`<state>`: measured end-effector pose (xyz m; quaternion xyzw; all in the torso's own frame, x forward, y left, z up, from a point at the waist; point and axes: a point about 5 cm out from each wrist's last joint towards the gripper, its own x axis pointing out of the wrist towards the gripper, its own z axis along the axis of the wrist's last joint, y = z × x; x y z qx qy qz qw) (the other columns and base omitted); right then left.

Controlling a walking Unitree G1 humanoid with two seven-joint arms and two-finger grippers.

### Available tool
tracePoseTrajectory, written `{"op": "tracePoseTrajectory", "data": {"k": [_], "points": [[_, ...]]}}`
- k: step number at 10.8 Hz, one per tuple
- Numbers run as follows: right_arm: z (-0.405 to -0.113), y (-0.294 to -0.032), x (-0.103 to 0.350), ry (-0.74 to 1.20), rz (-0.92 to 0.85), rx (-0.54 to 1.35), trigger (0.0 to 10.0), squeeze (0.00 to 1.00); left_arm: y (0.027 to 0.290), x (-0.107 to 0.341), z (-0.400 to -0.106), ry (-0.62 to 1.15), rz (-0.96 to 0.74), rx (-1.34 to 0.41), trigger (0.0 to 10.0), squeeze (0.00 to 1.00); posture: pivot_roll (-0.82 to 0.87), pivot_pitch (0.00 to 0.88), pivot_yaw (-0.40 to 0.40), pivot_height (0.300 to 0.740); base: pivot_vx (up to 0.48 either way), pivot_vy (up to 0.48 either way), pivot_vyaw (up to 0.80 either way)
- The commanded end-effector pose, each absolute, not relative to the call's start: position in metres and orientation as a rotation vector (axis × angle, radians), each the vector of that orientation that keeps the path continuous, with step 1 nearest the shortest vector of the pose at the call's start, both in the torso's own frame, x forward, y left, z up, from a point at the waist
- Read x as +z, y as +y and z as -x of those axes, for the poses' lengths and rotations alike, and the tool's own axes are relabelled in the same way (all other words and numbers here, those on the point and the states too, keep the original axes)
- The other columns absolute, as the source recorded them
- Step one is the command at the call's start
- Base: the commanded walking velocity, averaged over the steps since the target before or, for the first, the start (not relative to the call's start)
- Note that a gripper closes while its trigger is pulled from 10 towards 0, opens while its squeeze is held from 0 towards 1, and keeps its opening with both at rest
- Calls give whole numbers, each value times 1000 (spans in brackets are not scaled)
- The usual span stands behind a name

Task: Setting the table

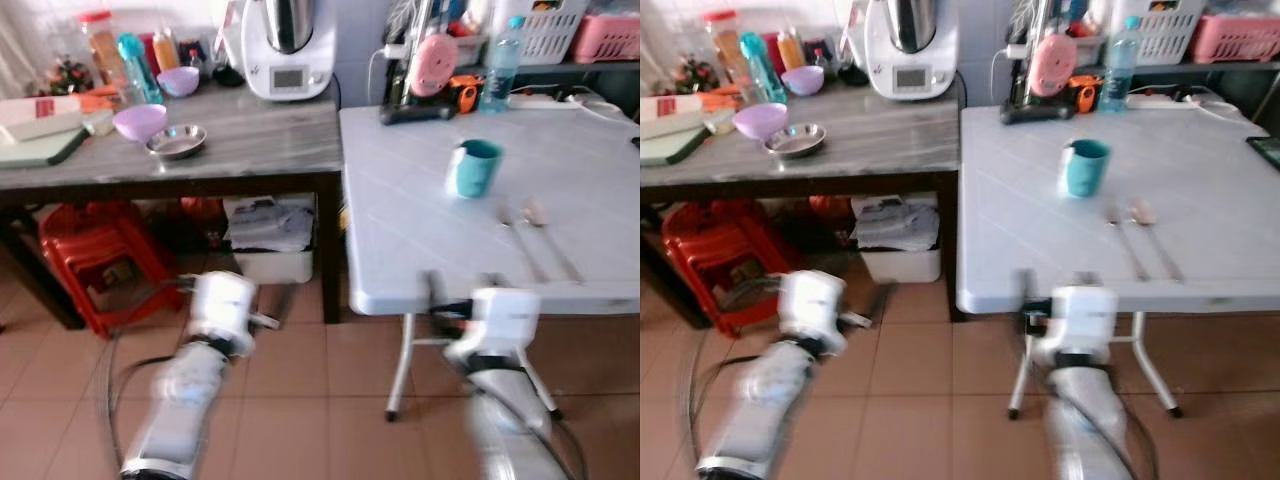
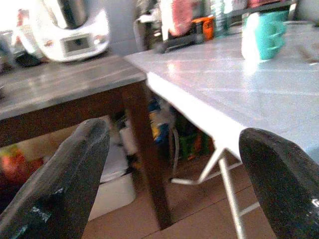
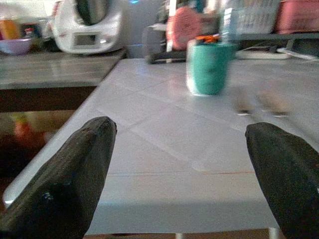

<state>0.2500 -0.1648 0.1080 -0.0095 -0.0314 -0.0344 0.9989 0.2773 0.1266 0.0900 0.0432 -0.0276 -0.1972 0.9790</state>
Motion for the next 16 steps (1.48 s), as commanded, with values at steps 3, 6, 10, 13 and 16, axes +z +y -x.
{"op": "tracePoseTrajectory", "data": {"k": [3,6,10,13,16], "points": [[-251,-155,110,-68,-13,-44,10000,0,137,92,-281,-53,-114,-366,10000,0,-39,0,57,740,0,-333,0],[-252,-156,110,-67,-13,-43,10000,0,135,90,-279,-44,-113,-380,10000,0,-40,0,58,740,0,-372,0],[-247,-156,107,-58,-33,-48,10000,0,154,84,-279,-23,-147,-270,10000,0,-33,3,64,740,0,-184,0],[-233,-166,101,-40,-47,-86,10000,0,200,74,-272,28,-237,-47,10000,0,-30,3,71,740,0,0,0],[-232,-168,101,-37,-49,-90,10000,0,205,73,-266,28,-240,-64,10000,0,-23,5,76,740,0,0,0]]}}
